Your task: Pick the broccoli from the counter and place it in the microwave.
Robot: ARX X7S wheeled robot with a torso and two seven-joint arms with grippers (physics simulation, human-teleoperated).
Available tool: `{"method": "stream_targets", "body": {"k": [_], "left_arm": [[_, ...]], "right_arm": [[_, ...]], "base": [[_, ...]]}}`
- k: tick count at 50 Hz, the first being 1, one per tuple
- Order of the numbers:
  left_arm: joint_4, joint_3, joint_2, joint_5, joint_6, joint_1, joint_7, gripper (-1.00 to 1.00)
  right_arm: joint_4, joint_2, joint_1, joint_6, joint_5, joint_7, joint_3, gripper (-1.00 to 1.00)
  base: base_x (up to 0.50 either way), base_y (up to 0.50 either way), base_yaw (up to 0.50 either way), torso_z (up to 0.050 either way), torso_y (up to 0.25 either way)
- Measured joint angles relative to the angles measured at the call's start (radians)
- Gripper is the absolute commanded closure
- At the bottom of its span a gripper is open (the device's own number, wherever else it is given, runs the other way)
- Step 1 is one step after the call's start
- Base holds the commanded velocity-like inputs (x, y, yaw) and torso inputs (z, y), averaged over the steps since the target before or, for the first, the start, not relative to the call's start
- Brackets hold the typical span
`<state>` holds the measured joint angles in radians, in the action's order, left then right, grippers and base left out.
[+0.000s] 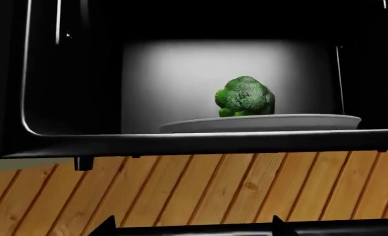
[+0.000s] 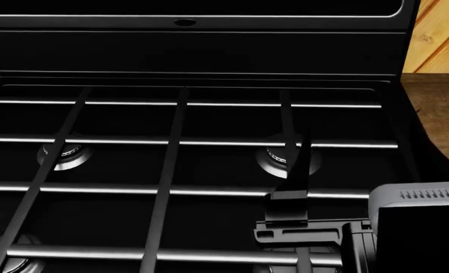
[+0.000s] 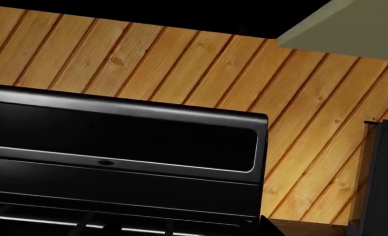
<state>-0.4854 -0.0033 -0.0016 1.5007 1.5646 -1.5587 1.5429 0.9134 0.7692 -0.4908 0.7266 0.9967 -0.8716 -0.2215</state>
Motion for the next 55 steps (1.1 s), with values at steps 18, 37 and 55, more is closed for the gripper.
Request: {"method": "stream_targets", "body": {"k": [18,37,55], "left_arm": [[-0.061,-0.025,0.001,0.015,0.005,0.138,0.023,-1.00],[-0.086,-0.043,0.002,0.008,0.006,0.226,0.027,-1.00],[-0.153,-0.086,0.002,-0.034,0.006,0.443,0.028,-1.00]], "right_arm": [[0.000,0.004,0.005,-0.003,0.004,-0.002,-0.005,-1.00],[-0.008,0.001,0.004,-0.009,-0.004,0.002,-0.017,-1.00],[-0.013,-0.001,0.018,-0.022,-0.015,0.007,-0.027,-1.00]], "base": [[0.00,0.00,0.00,0.000,0.000],[0.00,0.00,0.00,0.000,0.000],[0.00,0.00,0.00,0.000,0.000]]}}
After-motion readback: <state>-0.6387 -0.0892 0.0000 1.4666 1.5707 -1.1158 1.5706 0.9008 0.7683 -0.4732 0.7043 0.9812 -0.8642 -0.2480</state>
